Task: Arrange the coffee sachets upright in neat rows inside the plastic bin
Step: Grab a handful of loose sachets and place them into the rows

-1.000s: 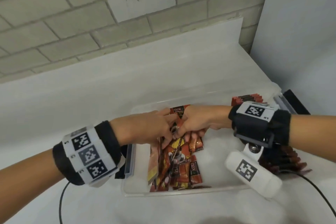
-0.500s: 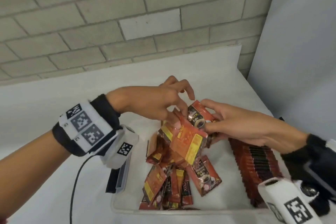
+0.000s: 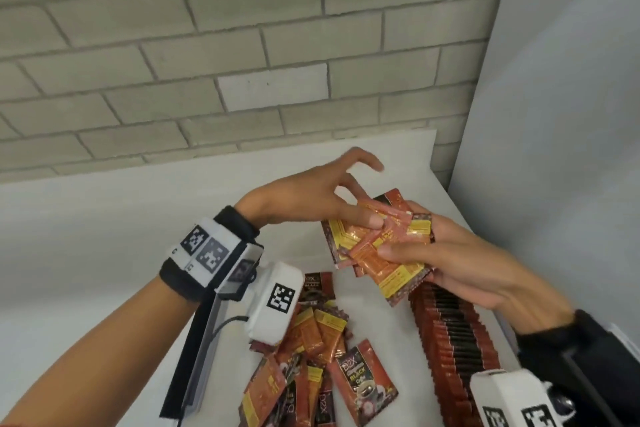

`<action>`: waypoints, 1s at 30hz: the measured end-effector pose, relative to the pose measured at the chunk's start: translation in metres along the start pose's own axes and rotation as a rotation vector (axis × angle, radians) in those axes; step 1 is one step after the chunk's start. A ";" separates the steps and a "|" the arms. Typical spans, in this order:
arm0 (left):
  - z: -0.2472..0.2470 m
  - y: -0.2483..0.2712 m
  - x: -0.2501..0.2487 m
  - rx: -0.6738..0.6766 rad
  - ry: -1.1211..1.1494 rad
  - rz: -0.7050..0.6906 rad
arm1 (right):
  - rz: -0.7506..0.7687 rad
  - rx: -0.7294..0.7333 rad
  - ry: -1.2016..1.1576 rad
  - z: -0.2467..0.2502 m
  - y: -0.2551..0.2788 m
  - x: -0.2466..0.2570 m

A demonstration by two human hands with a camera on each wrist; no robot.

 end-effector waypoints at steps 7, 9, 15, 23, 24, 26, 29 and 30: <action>-0.047 -0.004 0.017 0.168 0.964 0.122 | 0.157 -0.143 -0.044 0.003 -0.019 0.005; -0.055 -0.004 0.021 0.183 1.132 0.065 | 0.186 -0.192 -0.043 0.004 -0.024 0.000; -0.069 -0.006 0.030 0.184 1.392 -0.021 | 0.221 -0.220 0.066 -0.002 -0.034 -0.010; -0.070 -0.006 0.036 0.146 1.373 -0.028 | 0.277 -0.301 0.287 0.004 -0.038 -0.015; -0.069 -0.006 0.037 0.138 1.376 -0.042 | 0.290 -0.292 0.263 0.003 -0.038 -0.014; -0.067 -0.005 0.038 0.106 1.380 -0.056 | 0.328 -0.287 0.224 0.000 -0.035 -0.010; -0.065 -0.005 0.042 0.032 1.402 -0.038 | 0.385 -0.338 0.184 0.005 -0.035 -0.007; -0.064 -0.004 0.042 0.011 1.399 -0.038 | 0.397 -0.360 0.168 0.006 -0.034 -0.006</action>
Point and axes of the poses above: each hand's wrist, its own y-axis away from the middle knuckle, its own z-axis out of the back of the hand, x = y × z, the point moved 4 cm from there along -y, towards the middle knuckle, and after that the axes turned 13 degrees about -y, right-handed, at the moved point
